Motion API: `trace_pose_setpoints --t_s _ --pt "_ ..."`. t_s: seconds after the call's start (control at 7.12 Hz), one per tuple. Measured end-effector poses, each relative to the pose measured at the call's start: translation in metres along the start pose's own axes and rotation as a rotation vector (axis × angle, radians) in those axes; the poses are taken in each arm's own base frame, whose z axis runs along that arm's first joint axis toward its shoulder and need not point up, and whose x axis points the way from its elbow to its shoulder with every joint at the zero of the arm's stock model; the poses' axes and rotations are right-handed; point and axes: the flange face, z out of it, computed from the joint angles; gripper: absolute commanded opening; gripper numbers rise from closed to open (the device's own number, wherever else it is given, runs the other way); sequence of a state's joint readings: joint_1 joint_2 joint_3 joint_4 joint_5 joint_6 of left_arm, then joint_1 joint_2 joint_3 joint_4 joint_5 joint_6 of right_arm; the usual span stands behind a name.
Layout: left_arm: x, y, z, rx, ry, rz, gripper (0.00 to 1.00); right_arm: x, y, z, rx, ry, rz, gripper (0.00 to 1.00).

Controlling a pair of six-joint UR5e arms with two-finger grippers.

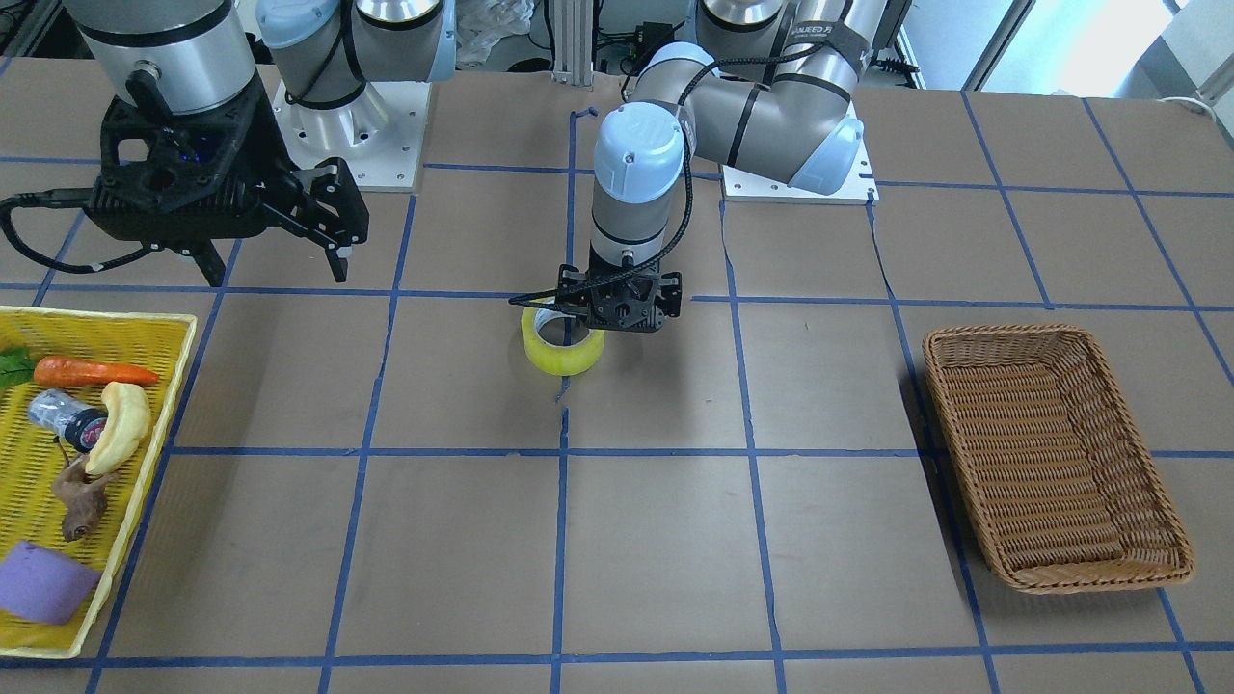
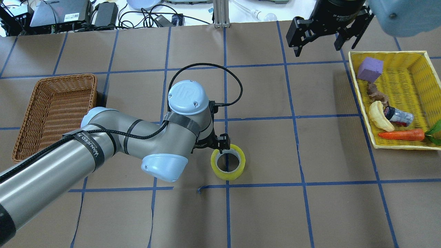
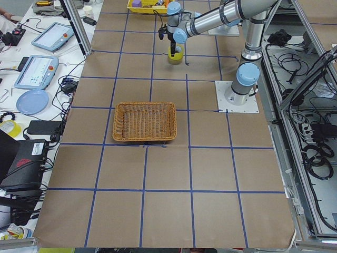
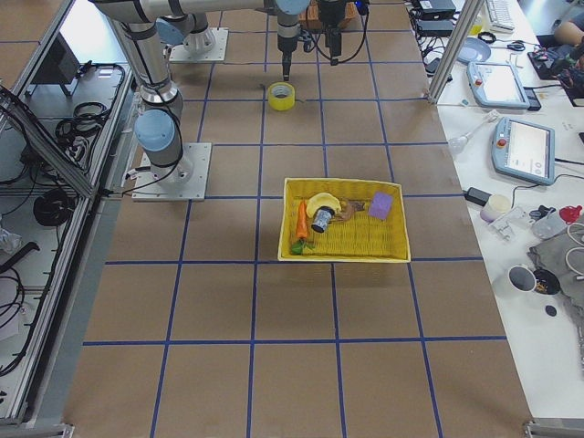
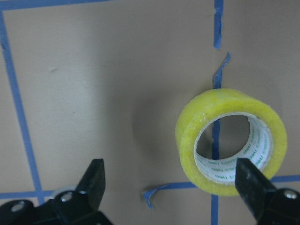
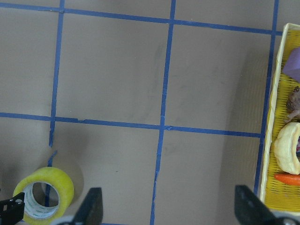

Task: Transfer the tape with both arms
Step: 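Lower the left gripper onto the tape roll while the right arm withdraws, then grasp the tape roll rim with the left gripper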

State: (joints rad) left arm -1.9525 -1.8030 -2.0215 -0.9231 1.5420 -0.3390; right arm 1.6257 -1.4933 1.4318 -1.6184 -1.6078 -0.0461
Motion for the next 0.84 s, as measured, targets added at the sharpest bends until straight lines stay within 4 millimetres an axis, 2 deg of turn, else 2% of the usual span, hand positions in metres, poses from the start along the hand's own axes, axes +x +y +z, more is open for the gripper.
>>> trace_pose_setpoints --t_s 0.14,0.28,0.42,0.56,0.7,0.84 --pt "0.0 0.004 0.014 -0.025 -0.001 -0.004 0.81 0.0 0.001 -0.001 0.002 -0.001 0.001 1.0" --pt "0.002 0.007 0.024 -0.048 0.01 -0.008 0.79 0.0 0.001 -0.001 0.001 -0.002 0.001 1.0" --pt "0.005 0.009 0.029 -0.066 0.03 -0.021 0.67 0.0 0.001 -0.001 0.002 0.0 -0.001 1.0" --pt "0.007 0.01 0.03 -0.077 0.052 -0.037 0.42 0.0 0.001 -0.001 0.006 0.003 -0.003 1.0" --pt "0.009 0.011 0.031 -0.085 0.067 -0.045 0.09 0.0 0.001 -0.002 0.008 0.005 -0.004 1.0" --pt "0.01 0.011 0.031 -0.088 0.073 -0.046 0.02 0.0 0.001 -0.002 0.008 0.006 -0.003 1.0"
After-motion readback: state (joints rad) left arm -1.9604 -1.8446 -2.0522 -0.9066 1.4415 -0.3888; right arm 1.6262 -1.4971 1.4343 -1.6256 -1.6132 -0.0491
